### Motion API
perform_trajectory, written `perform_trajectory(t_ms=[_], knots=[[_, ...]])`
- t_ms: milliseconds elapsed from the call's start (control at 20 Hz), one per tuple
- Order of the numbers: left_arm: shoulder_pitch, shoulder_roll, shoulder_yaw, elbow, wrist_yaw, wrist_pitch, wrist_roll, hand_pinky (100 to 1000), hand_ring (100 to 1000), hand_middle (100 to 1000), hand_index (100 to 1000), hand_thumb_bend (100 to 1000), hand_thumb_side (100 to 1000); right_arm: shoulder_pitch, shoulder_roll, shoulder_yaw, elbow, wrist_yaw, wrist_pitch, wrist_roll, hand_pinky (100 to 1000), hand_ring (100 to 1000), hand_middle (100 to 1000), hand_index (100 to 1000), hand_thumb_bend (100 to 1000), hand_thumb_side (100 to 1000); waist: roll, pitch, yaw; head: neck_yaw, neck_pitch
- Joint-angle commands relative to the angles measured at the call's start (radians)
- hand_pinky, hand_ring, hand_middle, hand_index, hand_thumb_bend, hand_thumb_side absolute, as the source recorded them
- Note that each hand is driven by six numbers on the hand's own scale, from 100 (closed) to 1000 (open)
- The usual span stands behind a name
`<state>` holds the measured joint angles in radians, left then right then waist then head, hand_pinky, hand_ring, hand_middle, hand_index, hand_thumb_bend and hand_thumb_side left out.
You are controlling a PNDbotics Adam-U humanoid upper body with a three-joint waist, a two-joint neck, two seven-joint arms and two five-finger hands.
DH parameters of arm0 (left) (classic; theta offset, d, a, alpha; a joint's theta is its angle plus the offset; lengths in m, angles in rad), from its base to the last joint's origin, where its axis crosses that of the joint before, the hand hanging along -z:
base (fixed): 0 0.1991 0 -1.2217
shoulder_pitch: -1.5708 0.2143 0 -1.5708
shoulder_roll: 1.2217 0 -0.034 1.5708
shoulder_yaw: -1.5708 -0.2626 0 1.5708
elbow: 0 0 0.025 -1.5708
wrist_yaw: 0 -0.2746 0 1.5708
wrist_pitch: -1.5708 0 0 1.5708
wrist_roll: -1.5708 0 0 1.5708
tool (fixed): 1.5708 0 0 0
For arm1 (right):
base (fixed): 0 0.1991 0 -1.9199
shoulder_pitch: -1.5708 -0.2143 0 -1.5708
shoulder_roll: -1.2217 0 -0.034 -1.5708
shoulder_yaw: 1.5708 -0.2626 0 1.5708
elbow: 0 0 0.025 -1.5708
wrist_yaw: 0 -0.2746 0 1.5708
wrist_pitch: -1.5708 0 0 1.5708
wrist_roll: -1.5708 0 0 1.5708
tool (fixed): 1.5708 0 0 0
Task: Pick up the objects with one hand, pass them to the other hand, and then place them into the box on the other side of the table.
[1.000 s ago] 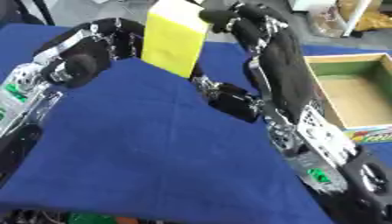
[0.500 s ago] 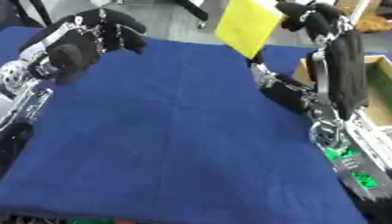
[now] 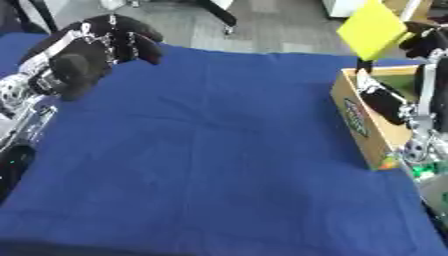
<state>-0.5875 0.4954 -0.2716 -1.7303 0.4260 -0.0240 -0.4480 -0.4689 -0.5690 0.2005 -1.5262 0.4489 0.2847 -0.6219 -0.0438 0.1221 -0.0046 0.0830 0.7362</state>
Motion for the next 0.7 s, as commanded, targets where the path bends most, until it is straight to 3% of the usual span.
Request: perform_trajectory(t_ms=[50,300,450,550,600,700], knots=[[-0.006,0.021,0.011,-0.015,-0.001,0.004,-0.004,778,735,730,782,748,614,-0.045,-0.040,-0.043,0.126,-0.054,0.012,0.042,626,565,535,612,319,223,-0.004,-0.011,0.002,0.002,-0.009],[-0.001,0.019,0.006,-0.015,-0.004,0.008,-0.011,777,734,728,782,749,614,-0.103,-0.043,-0.068,0.312,-0.051,0.000,0.109,646,593,564,646,342,264,-0.004,-0.013,0.004,0.003,-0.007],[-0.001,0.018,0.005,-0.014,-0.005,0.009,-0.011,777,734,728,782,750,615,-0.123,-0.037,-0.084,0.392,-0.030,0.006,0.129,659,611,586,695,395,334,-0.005,-0.014,0.005,0.002,-0.008],[0.000,0.019,0.005,-0.014,-0.006,0.009,-0.012,777,734,727,783,751,615,-0.127,-0.036,-0.092,0.422,-0.011,0.012,0.147,677,638,618,767,475,425,-0.005,-0.014,0.006,0.004,-0.007],[0.001,0.019,0.006,-0.014,-0.006,0.009,-0.013,777,735,728,783,751,615,-0.126,-0.037,-0.095,0.432,0.000,0.016,0.165,699,673,664,847,553,511,-0.005,-0.014,0.006,0.004,-0.007],[0.003,0.020,0.007,-0.013,-0.007,0.009,-0.012,777,735,728,784,752,614,-0.124,-0.040,-0.103,0.441,0.026,0.022,0.211,718,706,710,913,618,547,-0.005,-0.015,0.007,0.005,-0.007]])
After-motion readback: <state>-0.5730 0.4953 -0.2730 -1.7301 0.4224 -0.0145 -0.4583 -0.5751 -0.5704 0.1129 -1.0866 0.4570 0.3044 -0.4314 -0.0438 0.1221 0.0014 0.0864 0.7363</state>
